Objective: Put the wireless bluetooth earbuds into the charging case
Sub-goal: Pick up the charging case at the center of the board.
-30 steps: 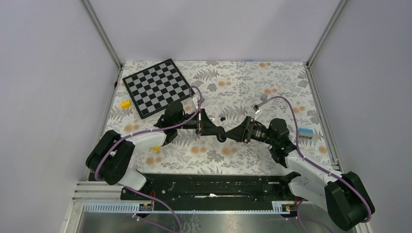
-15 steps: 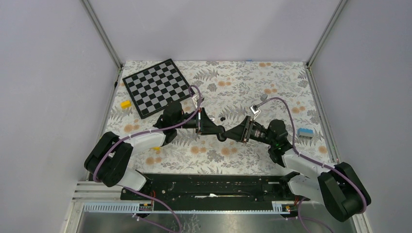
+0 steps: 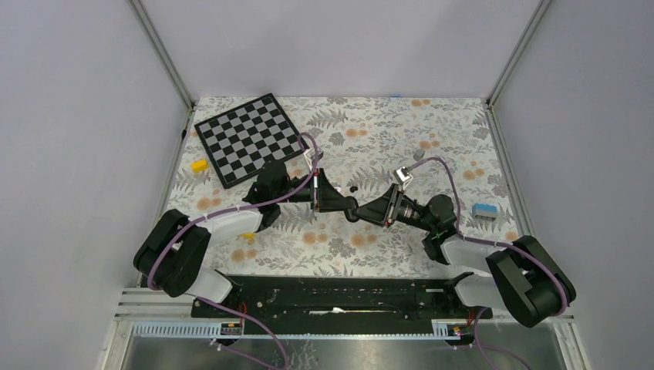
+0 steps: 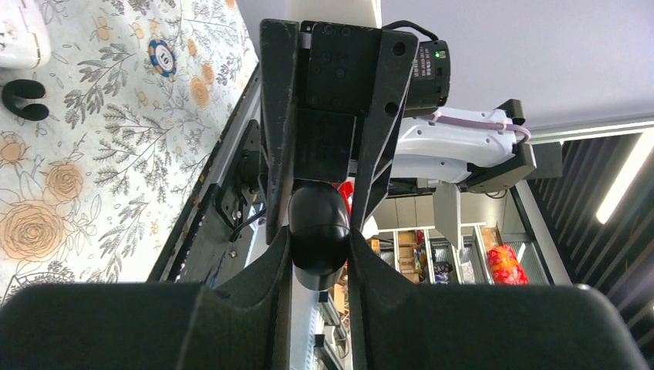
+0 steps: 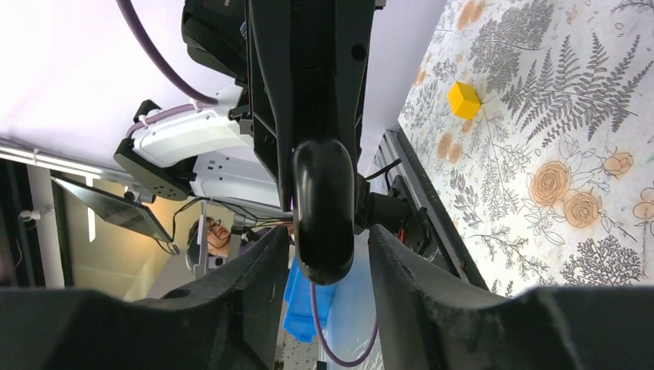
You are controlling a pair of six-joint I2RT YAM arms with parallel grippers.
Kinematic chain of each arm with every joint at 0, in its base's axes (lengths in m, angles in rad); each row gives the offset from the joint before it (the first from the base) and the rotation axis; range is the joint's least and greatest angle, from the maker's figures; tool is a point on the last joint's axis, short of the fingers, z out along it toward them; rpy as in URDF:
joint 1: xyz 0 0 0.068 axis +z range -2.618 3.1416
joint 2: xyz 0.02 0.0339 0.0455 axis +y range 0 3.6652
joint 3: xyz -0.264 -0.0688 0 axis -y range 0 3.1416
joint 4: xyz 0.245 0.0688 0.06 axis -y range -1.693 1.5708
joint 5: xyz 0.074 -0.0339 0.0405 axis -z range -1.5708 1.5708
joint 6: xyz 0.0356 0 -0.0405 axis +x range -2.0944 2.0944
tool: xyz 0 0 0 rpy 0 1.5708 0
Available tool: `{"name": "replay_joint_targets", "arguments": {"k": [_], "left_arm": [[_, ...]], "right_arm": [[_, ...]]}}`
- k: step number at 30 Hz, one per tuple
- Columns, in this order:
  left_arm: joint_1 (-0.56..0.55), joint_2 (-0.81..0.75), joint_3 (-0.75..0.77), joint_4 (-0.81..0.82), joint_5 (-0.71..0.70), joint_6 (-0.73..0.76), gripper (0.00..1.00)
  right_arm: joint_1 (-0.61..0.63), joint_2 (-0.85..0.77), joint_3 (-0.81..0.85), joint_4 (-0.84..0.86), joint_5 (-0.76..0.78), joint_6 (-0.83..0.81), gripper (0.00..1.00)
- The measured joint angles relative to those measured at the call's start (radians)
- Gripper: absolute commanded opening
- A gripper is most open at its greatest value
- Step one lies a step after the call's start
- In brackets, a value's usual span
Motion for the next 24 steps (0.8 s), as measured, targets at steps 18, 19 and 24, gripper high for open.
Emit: {"name": "replay_joint_targets", "arguments": {"k": [18, 19, 24], "left_arm": [[0.001, 0.001, 0.000, 0.061, 0.032, -0.029, 0.00], [0.001, 0.001, 0.000, 0.060, 0.034, -0.029, 0.00], [0.002, 0.001, 0.000, 0.061, 0.041, -0.042, 0.03]], "right_arm": [[0.000, 0.148, -0.008, 0.264, -0.047, 0.188, 0.37], [0.000, 0.148, -0.008, 0.265, -0.050, 0.192, 0.34], [0.000, 0.148, -0.008, 0.275, -0.055, 0.192, 0.00]]}}
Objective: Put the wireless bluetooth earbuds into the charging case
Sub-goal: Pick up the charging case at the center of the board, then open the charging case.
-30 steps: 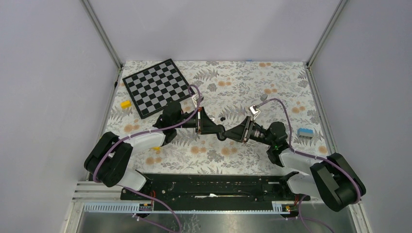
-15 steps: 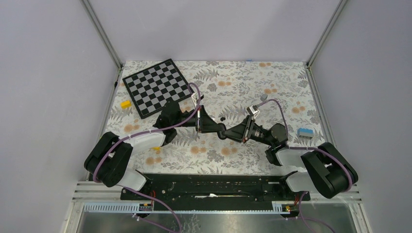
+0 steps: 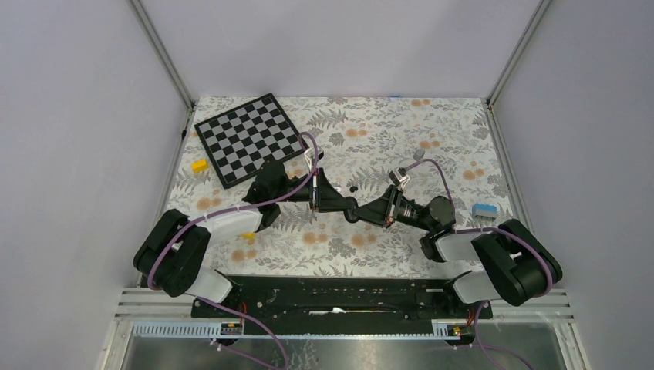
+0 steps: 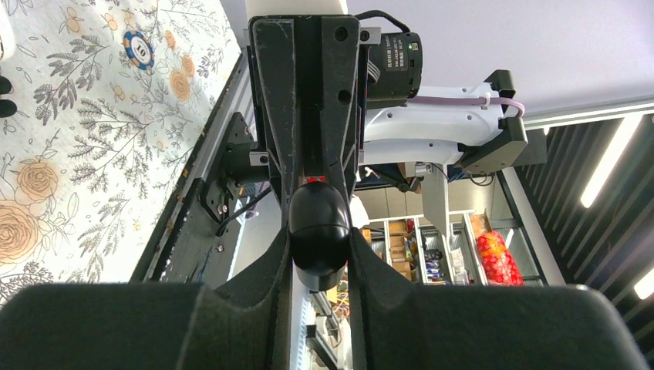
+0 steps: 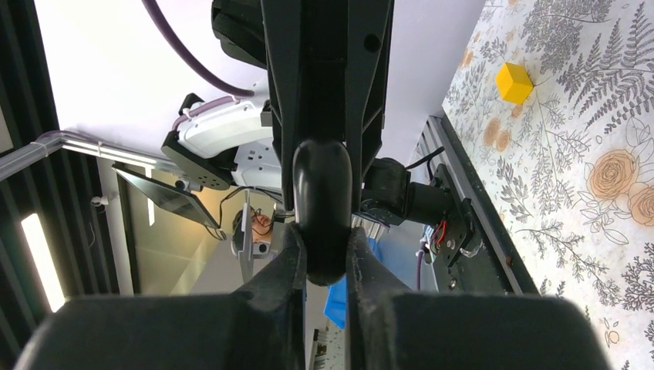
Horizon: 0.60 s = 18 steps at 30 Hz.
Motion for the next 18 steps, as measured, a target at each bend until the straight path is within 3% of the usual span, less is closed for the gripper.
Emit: {"name": "replay_joint_targets", "arguments": {"k": [2, 6, 10, 18], "left_arm": [[0.001, 0.000, 0.000, 0.000, 0.002, -0.007, 0.15], [0.001, 0.000, 0.000, 0.000, 0.003, -0.005, 0.51], [0.002, -0.006, 0.001, -0.018, -0.002, 0.020, 0.77], [0.006, -0.152, 0.007, -0.249, -0.140, 0.163, 0.97]], "right_arm": [[-0.001, 0.000, 0.000, 0.002, -0.003, -0.003, 0.00], [-0.002, 0.000, 0.000, 0.003, -0.002, 0.000, 0.00], [-0.002, 0.000, -0.001, 0.000, 0.008, 0.006, 0.00], [-0.002, -0.001, -0.039, 0.000, 0.086, 0.012, 0.00]]}}
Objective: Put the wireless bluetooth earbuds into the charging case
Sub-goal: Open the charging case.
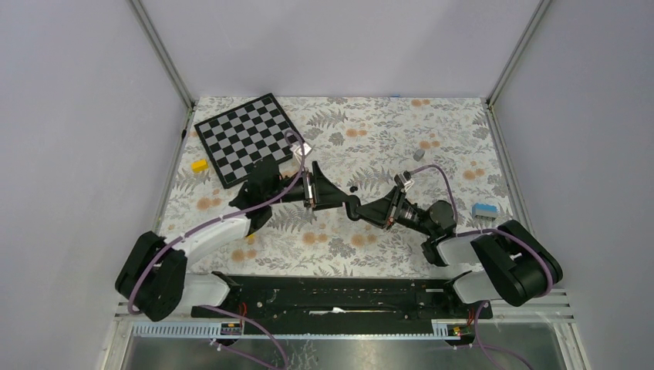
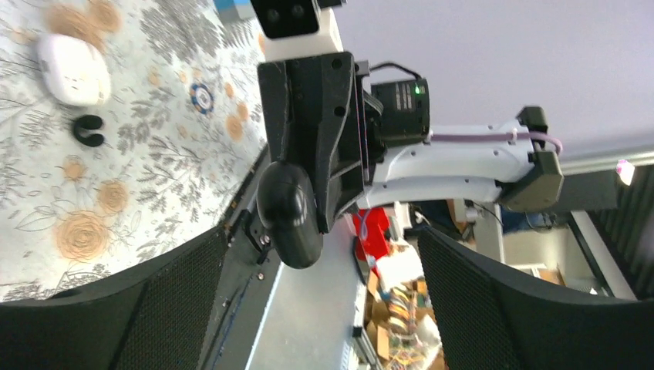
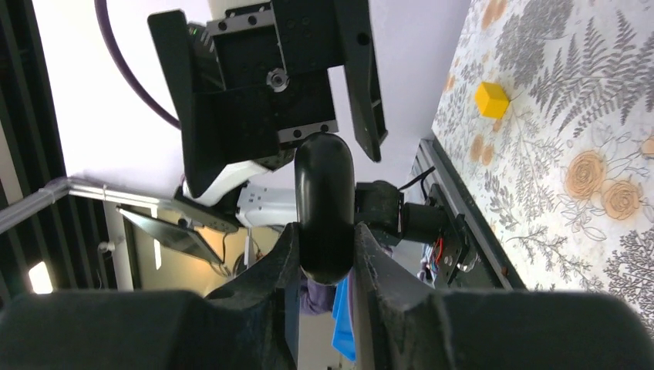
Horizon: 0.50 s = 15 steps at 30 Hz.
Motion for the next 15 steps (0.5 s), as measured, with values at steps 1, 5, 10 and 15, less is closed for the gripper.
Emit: {"name": "replay_joint_targets", "arguments": {"k": [1, 5, 10, 15], "left_arm": [[0.000, -0.018, 0.003, -0.029, -0.024, 0.016, 0.98], [-0.003, -0.078, 0.002, -0.128, -0.140, 0.068, 0.99], [-0.013, -0.105, -0.023, -0.172, -0.250, 0.089, 0.99], [-0.013, -0.088, -0.044, -0.188, -0.302, 0.084, 0.99]], "right_arm": [[0.000, -0.002, -0.009, 0.000, 0.012, 0.000, 0.00], [0.000, -0.037, -0.037, -0.014, 0.064, -0.010, 0.00], [0.000, -0.172, -0.043, -0.144, 0.134, -0.064, 0.00], [-0.001, -0.304, -0.037, -0.333, 0.177, -0.135, 0.00]]}}
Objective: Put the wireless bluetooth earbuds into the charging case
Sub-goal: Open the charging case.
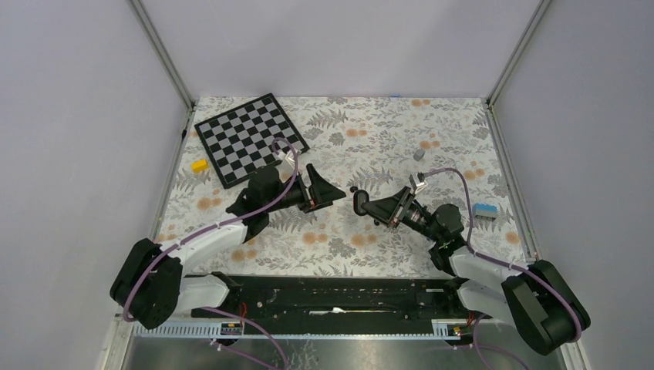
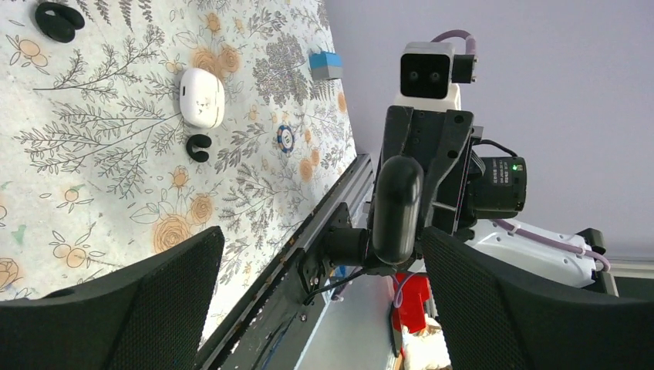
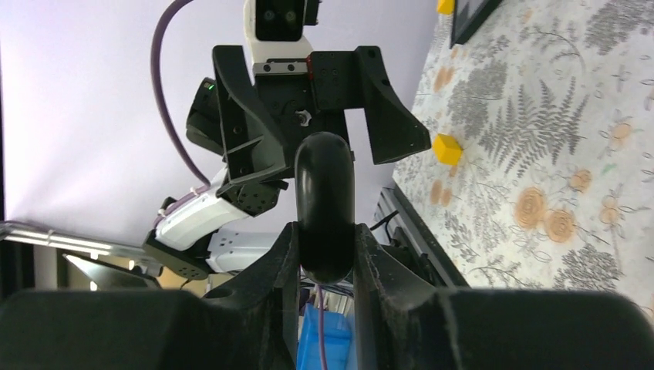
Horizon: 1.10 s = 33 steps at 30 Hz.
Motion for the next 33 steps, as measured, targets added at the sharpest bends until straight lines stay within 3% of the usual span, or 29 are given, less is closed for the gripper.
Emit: {"name": "replay_joint_targets", "arguments": {"k": [5, 13, 21, 33], "left_arm": [[-0.002, 0.010, -0.061, 0.124, -0.002, -0.051, 0.99], [-0.046, 0.080, -0.063, 0.313, 0.039, -0.086, 0.98], [-0.091, 0.192, -0.057, 0.420, 0.056, -0.141, 0.68], [-0.094, 0.208, -0.049, 0.544, 0.062, -0.193, 0.55]], "right_arm": [[0.000, -0.016, 0.001, -0.090, 0.012, -0.020, 0.00], [0.000, 0.030, 0.001, -0.062, 0.011, -0.006, 0.00], [0.000, 0.060, 0.001, 0.014, 0.006, 0.031, 0.00], [0.000, 0.157, 0.000, 0.148, 0.003, 0.094, 0.00]]}}
